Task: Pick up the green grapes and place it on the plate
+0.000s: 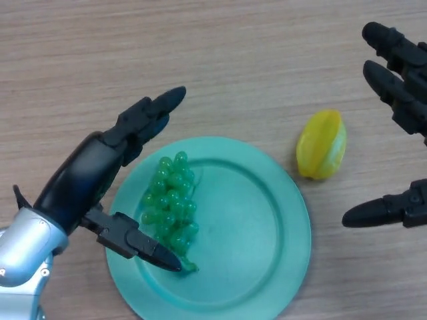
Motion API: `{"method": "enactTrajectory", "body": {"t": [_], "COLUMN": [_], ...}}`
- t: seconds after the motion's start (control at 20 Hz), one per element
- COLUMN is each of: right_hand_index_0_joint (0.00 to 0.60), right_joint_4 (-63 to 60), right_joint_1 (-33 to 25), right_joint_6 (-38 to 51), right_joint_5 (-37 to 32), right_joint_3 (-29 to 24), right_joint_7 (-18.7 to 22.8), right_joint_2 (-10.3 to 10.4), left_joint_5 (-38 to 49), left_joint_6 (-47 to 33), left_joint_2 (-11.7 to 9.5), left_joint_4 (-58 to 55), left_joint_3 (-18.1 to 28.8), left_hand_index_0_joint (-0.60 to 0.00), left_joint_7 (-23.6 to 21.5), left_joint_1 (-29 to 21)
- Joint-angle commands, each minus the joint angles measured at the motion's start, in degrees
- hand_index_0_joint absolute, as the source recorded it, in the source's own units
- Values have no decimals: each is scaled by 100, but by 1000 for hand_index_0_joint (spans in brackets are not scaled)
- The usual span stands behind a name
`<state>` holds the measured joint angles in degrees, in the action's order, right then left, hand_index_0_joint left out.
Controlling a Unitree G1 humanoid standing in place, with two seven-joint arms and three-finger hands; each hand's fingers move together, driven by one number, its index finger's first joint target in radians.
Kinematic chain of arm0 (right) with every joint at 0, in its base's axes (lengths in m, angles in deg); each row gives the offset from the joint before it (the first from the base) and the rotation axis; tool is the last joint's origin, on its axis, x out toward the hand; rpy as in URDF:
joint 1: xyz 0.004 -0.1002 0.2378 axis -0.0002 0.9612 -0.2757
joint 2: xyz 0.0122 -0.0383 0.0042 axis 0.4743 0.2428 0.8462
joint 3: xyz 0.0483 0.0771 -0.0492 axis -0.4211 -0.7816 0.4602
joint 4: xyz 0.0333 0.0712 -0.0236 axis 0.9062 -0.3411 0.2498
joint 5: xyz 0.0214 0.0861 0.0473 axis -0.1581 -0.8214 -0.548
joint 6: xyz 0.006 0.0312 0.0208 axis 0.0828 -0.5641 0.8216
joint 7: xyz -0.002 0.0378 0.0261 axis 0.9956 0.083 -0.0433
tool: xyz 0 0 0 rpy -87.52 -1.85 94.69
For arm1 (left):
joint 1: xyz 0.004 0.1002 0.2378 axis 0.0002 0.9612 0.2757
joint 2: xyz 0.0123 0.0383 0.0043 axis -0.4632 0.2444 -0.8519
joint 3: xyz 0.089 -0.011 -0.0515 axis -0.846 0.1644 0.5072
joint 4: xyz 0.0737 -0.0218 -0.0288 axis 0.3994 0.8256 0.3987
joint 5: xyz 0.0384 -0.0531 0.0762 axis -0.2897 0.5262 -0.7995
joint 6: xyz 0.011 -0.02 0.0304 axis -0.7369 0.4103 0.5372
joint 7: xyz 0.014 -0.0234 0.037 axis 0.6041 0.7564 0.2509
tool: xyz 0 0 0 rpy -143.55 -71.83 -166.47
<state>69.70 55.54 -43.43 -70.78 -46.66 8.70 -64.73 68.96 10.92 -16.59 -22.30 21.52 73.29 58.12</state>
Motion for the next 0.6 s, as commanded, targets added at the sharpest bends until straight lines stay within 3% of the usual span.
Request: {"method": "enactTrajectory", "body": {"t": [0.05, 0.25, 0.35, 0.45, 0.6], "right_hand_index_0_joint": [0, 0, 0, 0, 0], "right_joint_4": [149, 14, -72, -118, -206], "right_joint_1": [-141, -187, -221, -280, -344], "right_joint_6": [1048, 1209, 1219, 1147, 1260], "right_joint_5": [37, 46, 64, -3, 11], "right_joint_3": [-246, -143, -32, 21, 96], "right_joint_7": [52, 219, 309, 395, 394], "right_joint_2": [-189, -143, -99, -83, -97], "left_joint_5": [254, 922, 1212, 1426, 1474], "left_joint_6": [-723, -367, -279, -149, -227], "left_joint_2": [-225, -511, -615, -661, -742], "left_joint_4": [-443, -491, -458, -492, -468], "left_joint_3": [544, 1007, 1157, 1190, 1202], "left_hand_index_0_joint": [0, 0, 0, 0, 0], "left_joint_7": [-652, -884, -1212, -1573, -1642], "left_joint_1": [-285, -639, -801, -886, -938]}}
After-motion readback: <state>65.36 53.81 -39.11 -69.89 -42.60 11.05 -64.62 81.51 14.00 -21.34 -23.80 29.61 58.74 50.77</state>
